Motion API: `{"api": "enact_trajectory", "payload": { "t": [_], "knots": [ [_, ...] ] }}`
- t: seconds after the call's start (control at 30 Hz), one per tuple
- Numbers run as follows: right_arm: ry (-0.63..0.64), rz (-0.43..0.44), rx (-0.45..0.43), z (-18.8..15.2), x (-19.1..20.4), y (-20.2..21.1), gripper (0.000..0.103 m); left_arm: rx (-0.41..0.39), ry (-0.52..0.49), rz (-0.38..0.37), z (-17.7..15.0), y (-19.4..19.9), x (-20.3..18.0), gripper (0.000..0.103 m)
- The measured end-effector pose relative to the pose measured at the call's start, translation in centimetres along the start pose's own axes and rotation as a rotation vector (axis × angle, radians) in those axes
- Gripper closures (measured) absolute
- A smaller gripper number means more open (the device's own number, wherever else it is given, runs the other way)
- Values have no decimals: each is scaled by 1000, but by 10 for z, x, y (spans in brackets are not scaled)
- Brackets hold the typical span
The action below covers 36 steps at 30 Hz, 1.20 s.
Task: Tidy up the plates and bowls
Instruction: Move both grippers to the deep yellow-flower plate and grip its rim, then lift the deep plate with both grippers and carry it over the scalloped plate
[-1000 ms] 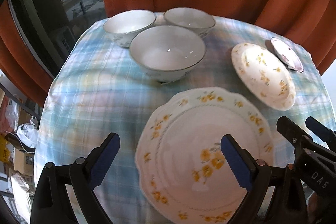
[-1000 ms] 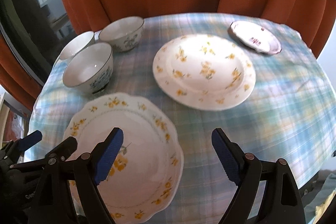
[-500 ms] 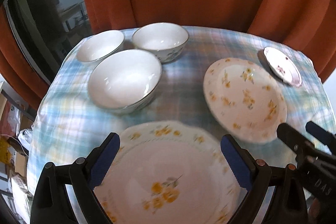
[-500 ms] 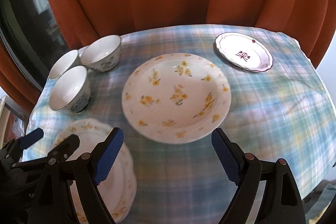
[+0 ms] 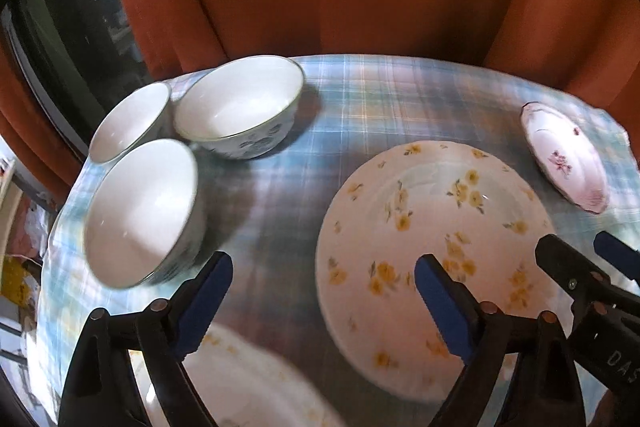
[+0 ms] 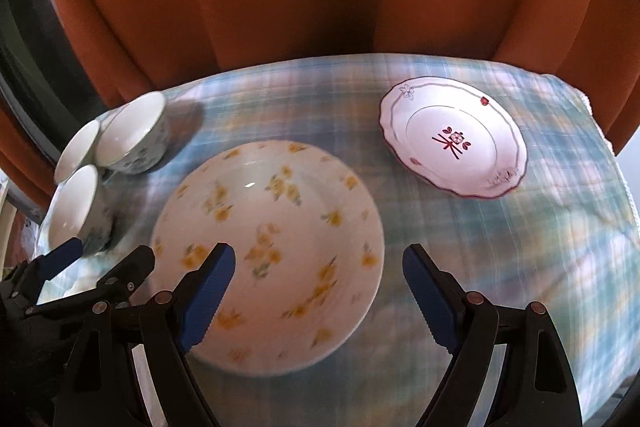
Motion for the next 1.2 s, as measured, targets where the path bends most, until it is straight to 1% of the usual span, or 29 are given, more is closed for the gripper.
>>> {"api": "enact_trajectory", "payload": {
  "t": [0.03,0.1,0.2,0.23,0.27,0.33,0.4,0.43,0.47,0.5,0.63,0.83,1.03,1.1,1.13,1.2],
  "knots": [
    [1,4,7,2,-1,-10,16,5,-1,2,0,-5,-2,12],
    [3,12,20,5,-3,-23,25,14,7,13,1,-17,-4,12],
    [2,8,54,2,-5,-45,28,43,27,21,-1,-35,-2,14],
    [6,4,60,1,-4,-51,29,52,33,18,-1,-41,-2,17],
    [14,1,66,0,-4,-56,30,66,41,12,-2,-48,-2,21],
    [18,-5,73,-3,-6,-64,31,87,44,-1,-3,-57,-2,23],
    [17,3,89,-5,-7,-72,36,81,43,-22,-3,-59,-6,24],
    [16,9,98,-7,-7,-75,37,82,38,-40,-3,-59,-10,27],
    [17,17,107,-8,-6,-78,41,88,34,-59,-3,-59,-14,27],
    [18,29,114,-9,-5,-81,44,85,27,-53,-3,-60,-15,27],
    [10,16,108,-9,-8,-80,45,99,30,-55,0,-56,-17,28],
    [-25,-17,153,-22,-22,-69,45,144,-16,-93,-9,-46,-35,28],
    [-46,-42,211,-56,-43,-47,45,194,-54,-128,-41,-28,-57,28],
    [-52,-44,222,-66,-50,-41,45,205,-48,-126,-50,-21,-60,32],
    [-57,-43,230,-72,-52,-38,45,207,-37,-128,-53,-18,-60,36],
    [-63,-39,247,-81,-56,-34,45,211,-21,-137,-59,-14,-59,38]
  ]
}}
Point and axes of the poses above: each gripper's, at about its wrist camera, not at the fingertips, and y roughly against the way its jaws point, x to its left, z to its top, the point moved 10 cm from there along -y, roughly the way its jaws point, and after that the axes turned 9 degrees about -z, right-handed, at the moved point
